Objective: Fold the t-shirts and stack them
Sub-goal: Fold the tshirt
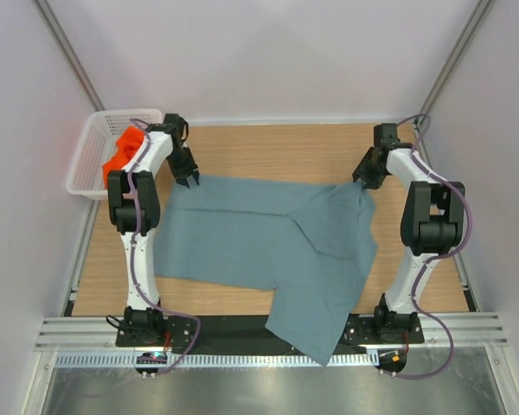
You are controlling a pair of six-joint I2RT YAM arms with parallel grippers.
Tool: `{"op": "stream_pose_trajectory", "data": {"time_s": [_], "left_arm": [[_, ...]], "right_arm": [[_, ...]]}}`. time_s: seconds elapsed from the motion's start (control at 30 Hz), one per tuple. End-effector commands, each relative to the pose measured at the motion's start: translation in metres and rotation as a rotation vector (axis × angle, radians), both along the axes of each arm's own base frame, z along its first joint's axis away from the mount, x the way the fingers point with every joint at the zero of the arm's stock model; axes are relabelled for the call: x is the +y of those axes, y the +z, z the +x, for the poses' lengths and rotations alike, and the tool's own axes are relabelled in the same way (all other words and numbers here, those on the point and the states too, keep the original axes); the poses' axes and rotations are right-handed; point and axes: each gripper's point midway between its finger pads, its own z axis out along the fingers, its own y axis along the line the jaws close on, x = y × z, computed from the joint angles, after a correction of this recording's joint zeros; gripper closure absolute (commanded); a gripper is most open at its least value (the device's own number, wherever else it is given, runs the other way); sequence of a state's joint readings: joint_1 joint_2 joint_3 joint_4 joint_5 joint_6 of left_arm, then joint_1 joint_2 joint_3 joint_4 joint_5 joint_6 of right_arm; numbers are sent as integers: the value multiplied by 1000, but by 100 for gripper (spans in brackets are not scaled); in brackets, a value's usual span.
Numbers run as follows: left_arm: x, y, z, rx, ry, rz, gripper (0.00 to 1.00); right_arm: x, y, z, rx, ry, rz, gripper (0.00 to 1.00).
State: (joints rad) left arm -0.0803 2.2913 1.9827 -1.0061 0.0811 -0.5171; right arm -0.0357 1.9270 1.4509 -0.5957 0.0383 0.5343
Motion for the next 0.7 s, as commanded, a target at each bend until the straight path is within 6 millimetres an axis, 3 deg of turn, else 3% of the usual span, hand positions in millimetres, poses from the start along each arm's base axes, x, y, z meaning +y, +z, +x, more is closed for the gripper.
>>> {"op": "stream_pose_trajectory", "data": {"time_s": [0.0, 0.27, 0.43, 0.47, 0.67], "left_arm": [[-7, 7, 15, -44, -2, -24, 66], [0, -5, 15, -20, 4, 6, 66], [4, -16, 11, 15, 9, 24, 66], [5, -20, 10, 25, 11, 27, 66], [11, -31, 6, 53, 16, 46, 67]], "right_arm": [[1, 20, 24, -91, -3, 3, 54], [-12, 6, 21, -59, -38, -19, 58], [-23, -8, 12, -27, -63, -13, 88], [-27, -9, 11, -25, -70, -15, 99], [-43, -19, -5, 11, -98, -79, 98]]}}
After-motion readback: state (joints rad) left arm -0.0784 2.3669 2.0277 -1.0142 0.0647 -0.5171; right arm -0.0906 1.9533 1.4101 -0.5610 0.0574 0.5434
